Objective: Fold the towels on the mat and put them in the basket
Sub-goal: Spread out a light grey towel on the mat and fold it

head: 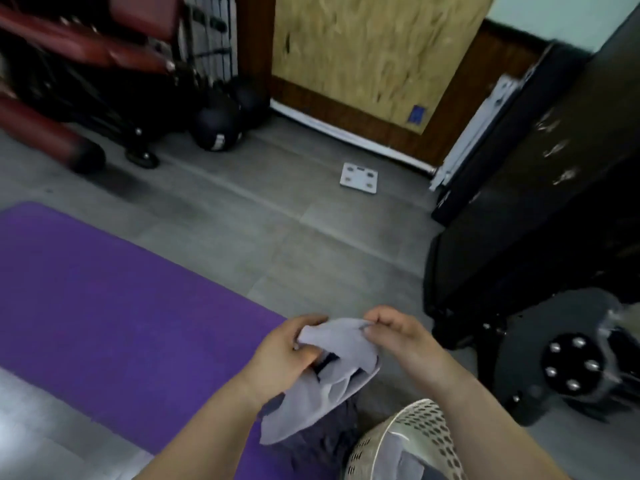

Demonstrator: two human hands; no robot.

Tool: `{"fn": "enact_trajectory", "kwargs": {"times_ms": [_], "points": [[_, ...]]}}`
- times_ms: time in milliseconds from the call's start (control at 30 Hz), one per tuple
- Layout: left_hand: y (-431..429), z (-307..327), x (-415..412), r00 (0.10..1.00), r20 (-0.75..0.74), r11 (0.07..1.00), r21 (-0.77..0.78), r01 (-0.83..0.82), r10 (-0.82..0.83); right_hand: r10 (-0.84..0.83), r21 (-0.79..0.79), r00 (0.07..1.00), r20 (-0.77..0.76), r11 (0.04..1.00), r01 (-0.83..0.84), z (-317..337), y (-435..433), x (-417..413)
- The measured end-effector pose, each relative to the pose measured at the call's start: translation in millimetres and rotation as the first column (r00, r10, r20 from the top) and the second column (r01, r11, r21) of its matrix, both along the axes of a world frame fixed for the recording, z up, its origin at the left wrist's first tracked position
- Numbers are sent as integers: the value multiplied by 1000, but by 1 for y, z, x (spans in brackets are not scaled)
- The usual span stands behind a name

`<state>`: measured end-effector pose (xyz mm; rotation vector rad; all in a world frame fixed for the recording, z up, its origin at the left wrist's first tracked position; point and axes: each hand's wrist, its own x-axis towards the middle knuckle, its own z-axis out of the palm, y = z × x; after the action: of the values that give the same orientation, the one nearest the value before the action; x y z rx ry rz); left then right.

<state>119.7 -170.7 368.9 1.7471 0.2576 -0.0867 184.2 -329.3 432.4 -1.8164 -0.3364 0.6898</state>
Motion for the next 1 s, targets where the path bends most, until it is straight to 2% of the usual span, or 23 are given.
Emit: {"fn": "enact_trajectory", "kwargs": {"times_ms": [100,167,333,400,467,500,567,600,700,800,933,1000], "points": [[-12,46,-8,998,29,999,11,51,-51,40,-37,992,119,999,-36,38,-13,-17],[-12,72,-15,996,51,998,14,67,-68,59,-131,978,198,991,-33,53,-27,-24],[-7,116,-38,989,94,966,240,92,-118,44,-285,929,368,956,68,62,-45,-39],[-11,126,-42,988,124,949,312,46,-89,-54,-227,890,453,958,173,61,-40,-48],[-15,131,-45,988,134,918,397,22,-81,-113,-96,881,460,980,176,62,-33,-61],[-19,133,-48,988,128,903,428,24,-87,-60,-89,890,451,990,112,62,-28,-70],[-24,138,-55,989,118,906,421,35,-93,131,-243,875,465,970,-16,59,-19,-84],[-25,142,-59,989,120,921,388,34,-87,183,-314,859,478,949,-27,58,-14,-90],[-18,157,-69,986,140,940,340,35,-87,127,-344,848,515,937,69,60,0,-100],[9,163,-78,987,147,929,371,1,-60,167,-423,817,553,900,103,60,11,-97],[61,158,-95,992,115,907,420,2,-55,264,-506,844,466,863,9,57,39,-90],[98,152,-105,993,105,910,416,3,-51,342,-536,830,441,842,-62,57,70,-92]]}}
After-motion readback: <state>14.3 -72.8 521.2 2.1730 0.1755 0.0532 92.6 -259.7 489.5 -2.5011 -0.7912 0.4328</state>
